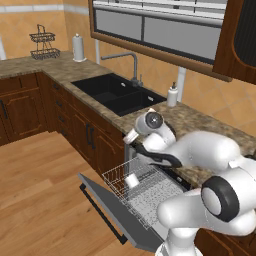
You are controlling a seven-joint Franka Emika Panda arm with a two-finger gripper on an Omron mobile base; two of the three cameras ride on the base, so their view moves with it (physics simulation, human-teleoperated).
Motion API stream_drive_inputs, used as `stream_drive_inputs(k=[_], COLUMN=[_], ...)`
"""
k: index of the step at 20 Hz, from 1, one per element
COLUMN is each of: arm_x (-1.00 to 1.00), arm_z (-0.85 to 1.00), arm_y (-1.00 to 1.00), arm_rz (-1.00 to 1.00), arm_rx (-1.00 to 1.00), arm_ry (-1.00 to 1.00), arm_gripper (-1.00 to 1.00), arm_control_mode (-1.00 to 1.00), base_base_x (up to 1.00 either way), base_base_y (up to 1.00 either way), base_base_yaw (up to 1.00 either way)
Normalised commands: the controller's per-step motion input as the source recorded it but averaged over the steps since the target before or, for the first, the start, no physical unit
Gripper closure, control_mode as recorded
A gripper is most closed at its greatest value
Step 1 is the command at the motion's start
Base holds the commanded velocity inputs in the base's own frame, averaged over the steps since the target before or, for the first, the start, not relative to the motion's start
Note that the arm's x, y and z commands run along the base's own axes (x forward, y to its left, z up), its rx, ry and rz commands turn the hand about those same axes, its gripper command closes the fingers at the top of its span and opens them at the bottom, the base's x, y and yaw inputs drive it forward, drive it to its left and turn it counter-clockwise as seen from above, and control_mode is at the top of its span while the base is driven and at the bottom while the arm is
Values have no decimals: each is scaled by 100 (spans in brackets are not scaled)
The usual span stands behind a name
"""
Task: Pick up the cup and bowl from the counter, place them in the dishwasher, and close the dishwasher door.
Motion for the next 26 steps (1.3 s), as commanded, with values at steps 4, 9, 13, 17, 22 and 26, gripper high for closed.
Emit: stream_drive_inputs(k=[4, 9, 13, 17, 22, 26], arm_x=[38, 17, 4, 31, 43, 36], arm_z=[17, -27, -43, -35, -36, -31], arm_y=[-62, -66, -35, -13, 0, 0], arm_rz=[-4, -9, -17, -17, -11, -2], arm_rx=[-5, -1, -1, -4, -10, -9], arm_ry=[20, 24, 30, 29, 16, 5], arm_gripper=[-100, -100, -100, -100, -100, -100], arm_control_mode=[-100, -100, -100, -100, -100, -100], base_base_x=[0, 0, 0, 0, 0, 0], base_base_y=[0, 0, 0, 0, 0, 0], base_base_yaw=[0, 0, 0, 0, 0, 0])
